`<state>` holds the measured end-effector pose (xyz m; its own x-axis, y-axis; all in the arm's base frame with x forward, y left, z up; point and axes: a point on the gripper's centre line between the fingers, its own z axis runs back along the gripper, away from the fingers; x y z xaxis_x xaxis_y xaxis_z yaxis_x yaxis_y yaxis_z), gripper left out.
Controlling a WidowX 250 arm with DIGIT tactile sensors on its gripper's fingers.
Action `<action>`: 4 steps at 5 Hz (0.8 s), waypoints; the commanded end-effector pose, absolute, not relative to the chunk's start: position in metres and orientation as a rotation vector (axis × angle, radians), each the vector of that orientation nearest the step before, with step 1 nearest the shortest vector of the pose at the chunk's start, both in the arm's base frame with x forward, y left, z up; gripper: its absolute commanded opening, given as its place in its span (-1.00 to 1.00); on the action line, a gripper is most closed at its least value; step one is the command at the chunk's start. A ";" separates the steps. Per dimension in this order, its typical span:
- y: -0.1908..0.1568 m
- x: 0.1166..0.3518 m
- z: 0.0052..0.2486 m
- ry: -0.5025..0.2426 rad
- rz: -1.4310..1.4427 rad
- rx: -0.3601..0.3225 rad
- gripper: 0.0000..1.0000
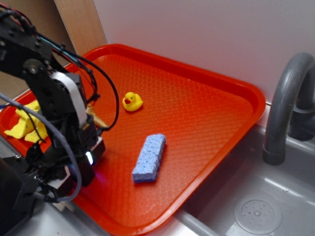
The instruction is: Grab the black box.
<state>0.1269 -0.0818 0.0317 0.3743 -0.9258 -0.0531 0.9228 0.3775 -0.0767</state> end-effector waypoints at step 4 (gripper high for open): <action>0.024 0.194 0.194 -0.091 -0.420 0.053 -1.00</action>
<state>0.2037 0.0169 0.1858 0.9072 -0.4191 0.0363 0.4173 0.9075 0.0490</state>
